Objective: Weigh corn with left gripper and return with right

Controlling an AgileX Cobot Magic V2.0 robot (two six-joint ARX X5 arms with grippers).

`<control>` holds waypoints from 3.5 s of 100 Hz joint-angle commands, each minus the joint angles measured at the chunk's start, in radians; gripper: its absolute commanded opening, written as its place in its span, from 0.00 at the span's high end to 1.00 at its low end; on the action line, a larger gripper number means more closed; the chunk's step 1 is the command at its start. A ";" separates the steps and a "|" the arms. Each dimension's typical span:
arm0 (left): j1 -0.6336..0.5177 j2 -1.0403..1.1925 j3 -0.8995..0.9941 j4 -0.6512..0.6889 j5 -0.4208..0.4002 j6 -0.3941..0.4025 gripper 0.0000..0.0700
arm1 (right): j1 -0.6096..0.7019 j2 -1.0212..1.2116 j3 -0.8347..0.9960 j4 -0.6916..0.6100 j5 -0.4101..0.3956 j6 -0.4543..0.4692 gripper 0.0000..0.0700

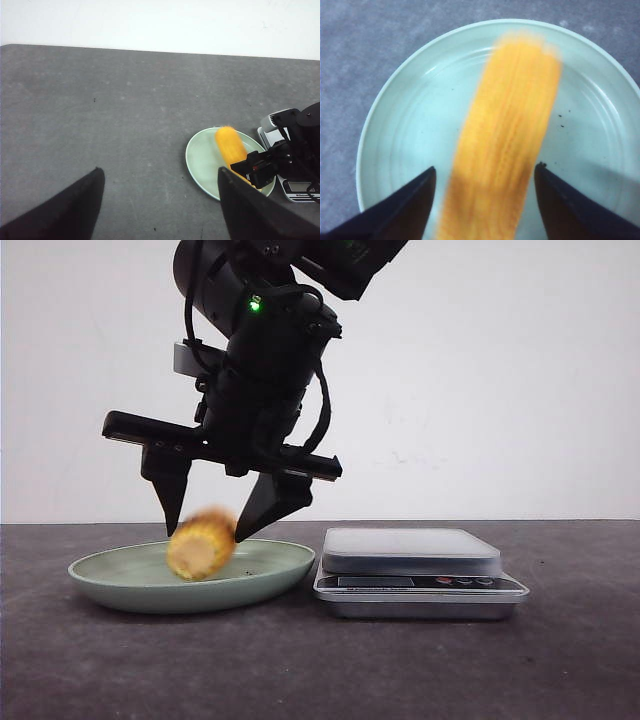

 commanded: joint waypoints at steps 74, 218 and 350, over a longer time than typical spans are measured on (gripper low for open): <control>-0.010 0.005 0.010 0.002 -0.005 -0.004 0.39 | -0.142 -0.446 0.042 -0.220 0.010 -0.273 0.41; -0.011 0.004 -0.196 0.299 -0.001 0.022 0.99 | -0.278 -1.535 0.009 -1.014 0.162 -0.298 0.99; 0.624 -0.089 -0.299 0.302 0.006 -0.020 0.98 | -0.278 -1.535 0.010 -1.007 0.162 -0.303 0.99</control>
